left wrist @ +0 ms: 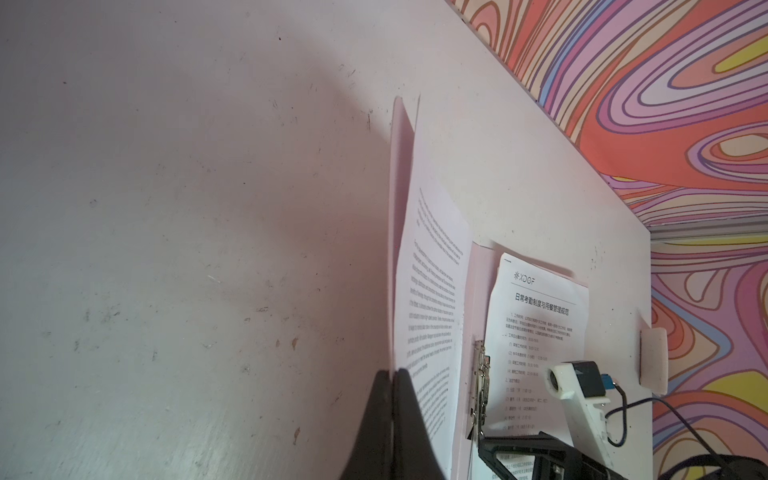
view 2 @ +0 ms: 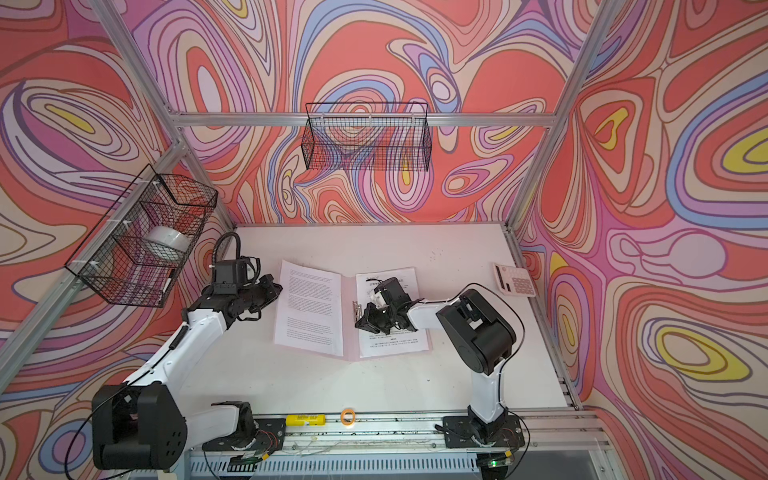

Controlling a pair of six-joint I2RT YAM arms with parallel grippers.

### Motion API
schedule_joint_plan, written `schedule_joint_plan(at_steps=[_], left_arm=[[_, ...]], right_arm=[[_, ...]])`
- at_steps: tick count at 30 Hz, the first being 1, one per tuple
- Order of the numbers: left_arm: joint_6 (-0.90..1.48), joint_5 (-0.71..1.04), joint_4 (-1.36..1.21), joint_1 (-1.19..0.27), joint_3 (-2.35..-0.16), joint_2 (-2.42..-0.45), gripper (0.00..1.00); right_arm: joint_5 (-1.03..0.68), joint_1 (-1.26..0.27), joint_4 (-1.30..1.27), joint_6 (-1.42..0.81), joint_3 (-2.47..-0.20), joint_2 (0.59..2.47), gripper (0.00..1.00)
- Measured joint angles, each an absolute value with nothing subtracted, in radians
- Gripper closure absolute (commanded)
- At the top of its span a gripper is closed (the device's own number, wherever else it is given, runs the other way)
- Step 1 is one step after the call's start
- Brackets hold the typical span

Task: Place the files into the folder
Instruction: 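Press the metal clip lever down onto the sheets with the right gripper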

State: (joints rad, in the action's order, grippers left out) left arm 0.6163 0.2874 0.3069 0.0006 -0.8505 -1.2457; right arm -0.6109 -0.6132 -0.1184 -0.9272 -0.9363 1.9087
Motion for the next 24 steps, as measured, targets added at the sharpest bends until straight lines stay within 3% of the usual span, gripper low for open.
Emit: schedule_joint_plan(at_steps=[24], left_arm=[[0.614,0.311,0.303,-0.001,-0.85,-1.246,1.0]], right_arm=[[-0.548,-0.622,-0.04,-0.851,-0.965,1.922,1.0]])
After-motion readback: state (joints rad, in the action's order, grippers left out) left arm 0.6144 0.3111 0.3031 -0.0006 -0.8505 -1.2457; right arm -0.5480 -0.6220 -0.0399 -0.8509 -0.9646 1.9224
